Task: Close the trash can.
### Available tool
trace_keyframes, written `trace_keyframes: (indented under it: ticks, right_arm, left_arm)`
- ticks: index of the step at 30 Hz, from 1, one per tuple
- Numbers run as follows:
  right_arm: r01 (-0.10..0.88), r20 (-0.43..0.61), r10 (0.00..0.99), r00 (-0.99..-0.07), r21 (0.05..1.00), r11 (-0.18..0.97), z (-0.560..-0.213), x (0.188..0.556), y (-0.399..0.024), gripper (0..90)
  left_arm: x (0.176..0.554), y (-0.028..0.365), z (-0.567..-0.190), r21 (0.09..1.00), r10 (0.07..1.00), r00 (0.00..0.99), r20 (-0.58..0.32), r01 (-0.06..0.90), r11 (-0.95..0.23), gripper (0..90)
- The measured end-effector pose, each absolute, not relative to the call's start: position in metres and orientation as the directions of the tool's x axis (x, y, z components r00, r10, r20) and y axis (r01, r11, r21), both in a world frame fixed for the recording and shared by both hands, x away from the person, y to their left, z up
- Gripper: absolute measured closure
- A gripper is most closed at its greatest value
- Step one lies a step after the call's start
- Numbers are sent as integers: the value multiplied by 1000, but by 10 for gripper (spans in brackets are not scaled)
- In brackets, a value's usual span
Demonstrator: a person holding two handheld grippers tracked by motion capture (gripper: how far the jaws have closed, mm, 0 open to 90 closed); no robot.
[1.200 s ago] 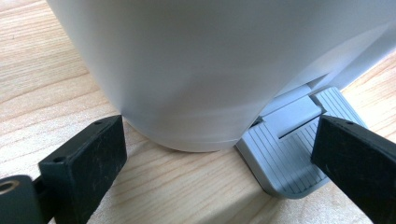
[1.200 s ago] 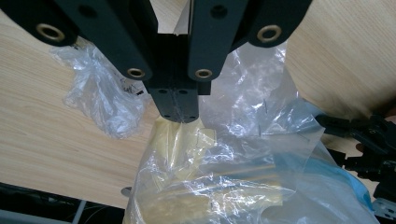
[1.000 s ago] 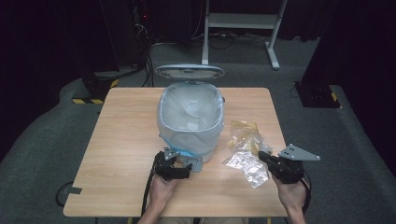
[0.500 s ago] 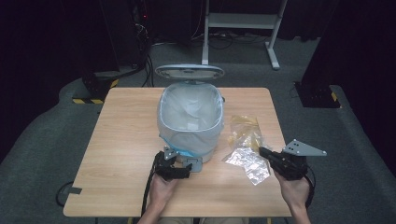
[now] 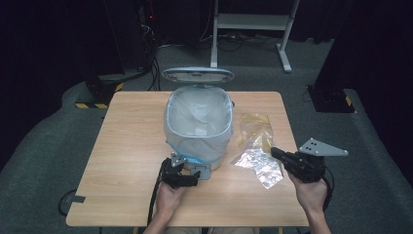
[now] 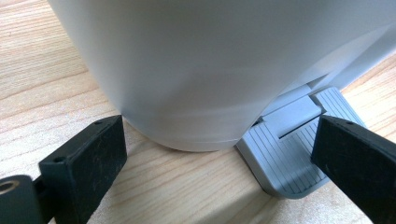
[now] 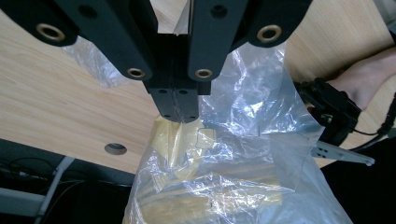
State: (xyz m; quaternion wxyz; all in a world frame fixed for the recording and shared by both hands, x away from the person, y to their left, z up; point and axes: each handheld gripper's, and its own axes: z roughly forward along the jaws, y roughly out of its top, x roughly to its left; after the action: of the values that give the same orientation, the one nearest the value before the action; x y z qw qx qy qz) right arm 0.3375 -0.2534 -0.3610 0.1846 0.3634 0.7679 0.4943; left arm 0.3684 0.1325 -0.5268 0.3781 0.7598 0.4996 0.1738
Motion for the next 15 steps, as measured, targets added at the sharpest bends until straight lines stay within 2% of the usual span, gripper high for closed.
trace_keyframes:
  ticks: [15]
  right_arm:
    - [353, 79, 699, -710, 900, 256, -340, 343, -245, 900]
  left_arm:
    - [369, 133, -527, 748, 890, 440, -116, 628, -213, 37]
